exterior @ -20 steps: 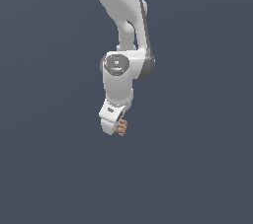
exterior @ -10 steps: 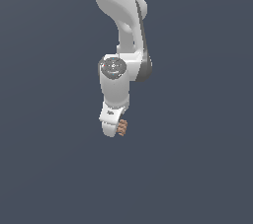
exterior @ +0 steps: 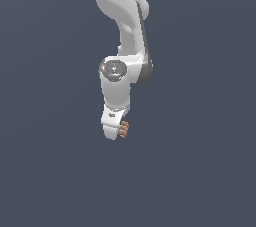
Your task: Pick up the object and move it to a goal position.
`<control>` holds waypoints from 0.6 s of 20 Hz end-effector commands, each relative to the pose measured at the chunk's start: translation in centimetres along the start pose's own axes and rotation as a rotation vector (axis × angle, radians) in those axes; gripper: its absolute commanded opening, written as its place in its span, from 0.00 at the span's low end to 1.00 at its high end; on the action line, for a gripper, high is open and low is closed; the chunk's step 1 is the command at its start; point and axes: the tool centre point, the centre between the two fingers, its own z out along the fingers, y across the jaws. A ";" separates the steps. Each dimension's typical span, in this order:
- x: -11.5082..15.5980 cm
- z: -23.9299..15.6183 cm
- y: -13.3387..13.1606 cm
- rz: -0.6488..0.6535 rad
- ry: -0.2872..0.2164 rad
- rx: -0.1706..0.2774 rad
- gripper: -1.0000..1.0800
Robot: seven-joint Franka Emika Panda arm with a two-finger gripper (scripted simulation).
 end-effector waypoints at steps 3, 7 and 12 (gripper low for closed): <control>0.0 1.6 -0.1 -0.002 0.000 0.001 0.96; 0.0 3.8 -0.2 -0.004 0.000 0.001 0.96; 0.0 4.7 0.0 -0.004 0.000 0.001 0.96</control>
